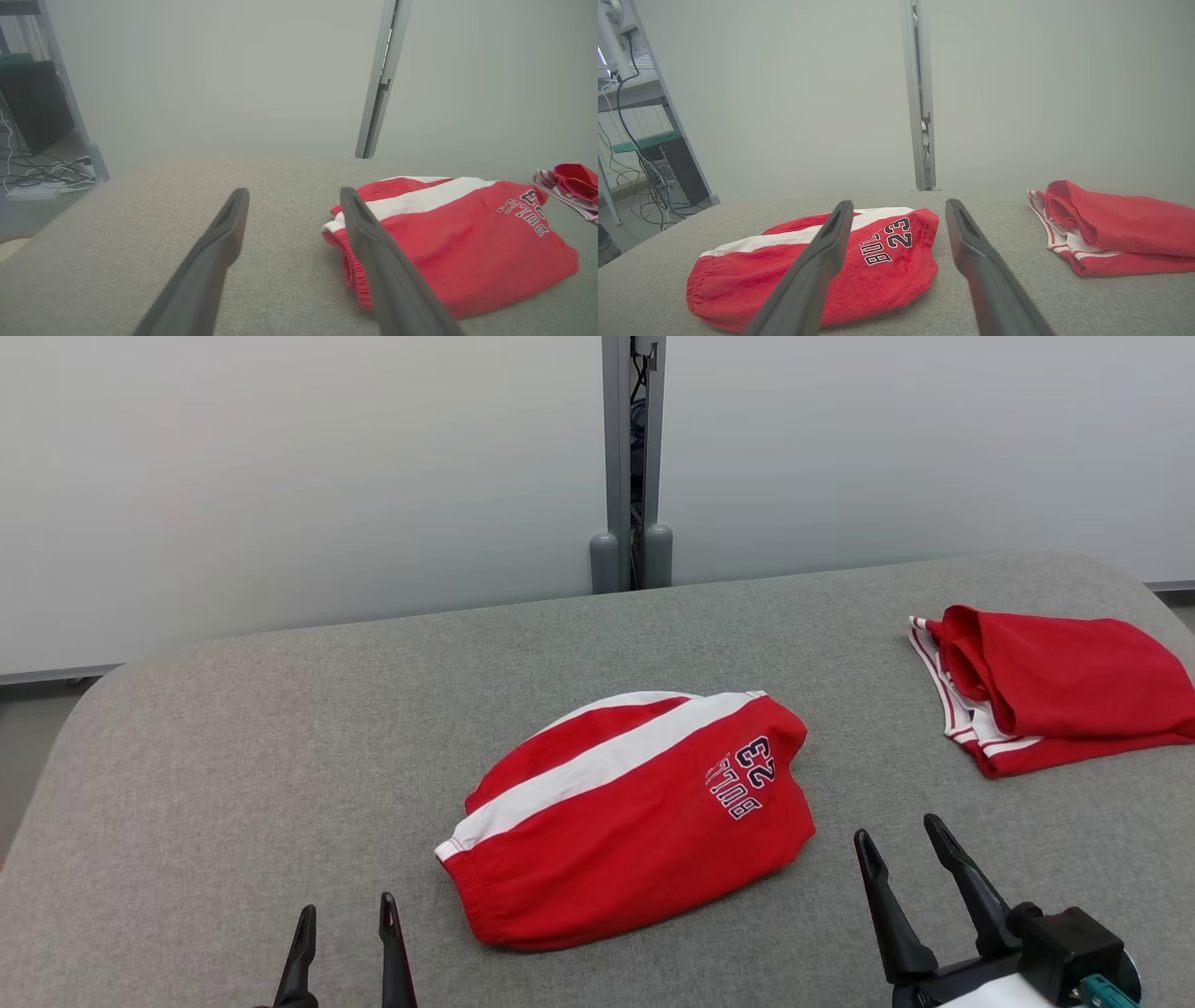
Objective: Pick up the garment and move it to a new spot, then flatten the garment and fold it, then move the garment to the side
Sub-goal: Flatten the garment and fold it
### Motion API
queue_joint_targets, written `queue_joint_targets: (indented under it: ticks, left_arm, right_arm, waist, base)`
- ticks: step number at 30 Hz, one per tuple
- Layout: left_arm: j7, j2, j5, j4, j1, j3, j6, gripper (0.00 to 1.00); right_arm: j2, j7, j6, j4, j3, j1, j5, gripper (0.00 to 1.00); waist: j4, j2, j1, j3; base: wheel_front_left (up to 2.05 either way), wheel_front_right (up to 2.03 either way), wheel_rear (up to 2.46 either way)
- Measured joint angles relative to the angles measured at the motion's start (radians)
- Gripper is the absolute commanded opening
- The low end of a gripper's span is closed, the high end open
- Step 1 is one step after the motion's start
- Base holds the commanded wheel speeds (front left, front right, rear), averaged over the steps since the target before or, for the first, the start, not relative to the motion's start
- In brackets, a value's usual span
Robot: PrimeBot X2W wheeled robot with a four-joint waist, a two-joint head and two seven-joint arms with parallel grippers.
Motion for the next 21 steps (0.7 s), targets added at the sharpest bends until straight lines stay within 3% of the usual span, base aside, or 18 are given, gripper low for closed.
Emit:
queue_joint_targets:
  ticks: [16,21]
  left_arm:
    - [0.0,0.0,0.022,0.0,0.0,-0.007,0.011,1.0]
    - [0.0,-0.001,-0.01,0.042,-0.012,-0.004,-0.008,1.0]
  right_arm:
    - [0.003,0.0,0.0,0.001,-0.003,0.0,0.0,1.0]
    - [0.002,0.0,0.0,0.001,-0.001,0.0,0.0,1.0]
  waist:
    - [0.0,0.0,0.0,0.003]
    - [0.001,0.0,0.0,0.009]
  base:
    - [0.0,0.0,0.0]
    - [0.0,0.0,0.0]
